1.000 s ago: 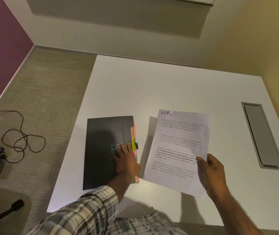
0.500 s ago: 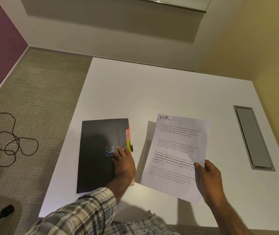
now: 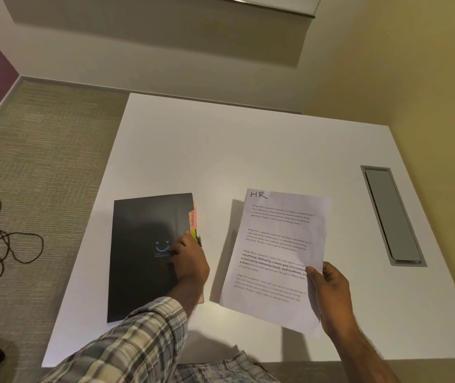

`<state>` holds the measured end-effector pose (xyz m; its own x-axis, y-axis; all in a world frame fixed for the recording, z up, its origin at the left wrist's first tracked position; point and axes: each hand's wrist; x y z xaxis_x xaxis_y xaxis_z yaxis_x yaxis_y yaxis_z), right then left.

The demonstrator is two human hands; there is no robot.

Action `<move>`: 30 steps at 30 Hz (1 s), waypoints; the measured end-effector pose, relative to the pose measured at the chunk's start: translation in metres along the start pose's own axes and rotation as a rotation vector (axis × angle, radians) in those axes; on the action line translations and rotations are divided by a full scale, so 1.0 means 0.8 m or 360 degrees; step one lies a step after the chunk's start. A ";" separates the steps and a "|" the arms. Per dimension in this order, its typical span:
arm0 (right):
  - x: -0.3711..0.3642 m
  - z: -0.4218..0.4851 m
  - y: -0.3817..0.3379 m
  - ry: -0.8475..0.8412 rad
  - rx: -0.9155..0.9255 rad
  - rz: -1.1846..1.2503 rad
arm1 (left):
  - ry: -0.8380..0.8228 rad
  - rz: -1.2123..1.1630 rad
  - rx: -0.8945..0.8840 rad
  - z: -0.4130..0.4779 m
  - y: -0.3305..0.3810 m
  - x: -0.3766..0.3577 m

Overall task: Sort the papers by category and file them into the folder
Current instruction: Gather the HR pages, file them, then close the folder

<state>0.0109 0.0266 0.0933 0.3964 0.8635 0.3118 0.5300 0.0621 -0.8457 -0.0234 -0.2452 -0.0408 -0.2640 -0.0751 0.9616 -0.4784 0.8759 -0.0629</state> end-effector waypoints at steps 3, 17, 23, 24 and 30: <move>0.007 0.002 0.003 0.0002 -0.0003 -0.0015 | -0.0118 -0.0118 0.0112 0.007 0.001 0.011; -0.027 0.014 0.006 -0.0011 0.0141 -0.0167 | 0.0103 -0.0677 0.0033 0.030 -0.049 0.039; -0.089 0.003 -0.026 -0.0052 0.0414 -0.0279 | 0.0094 -0.1198 -0.0009 0.018 -0.109 0.085; -0.102 -0.001 -0.031 -0.0083 0.0459 -0.0295 | 0.0089 -0.1257 0.0007 0.014 -0.115 0.095; -0.168 -0.033 -0.042 -0.0281 0.0618 -0.0616 | 0.0091 -0.1425 0.0089 0.007 -0.133 0.120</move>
<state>-0.0401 -0.1048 0.0913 0.0798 0.8097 0.5814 0.2844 0.5405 -0.7918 -0.0022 -0.3484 0.0564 0.2687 -0.6933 0.6687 -0.5254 0.4763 0.7050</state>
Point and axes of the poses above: each hand's wrist, its own z-axis towards the middle knuckle, its own x-axis out of the back of the hand, y = z × x, and after that the axes turned 11 degrees about y, right-handed
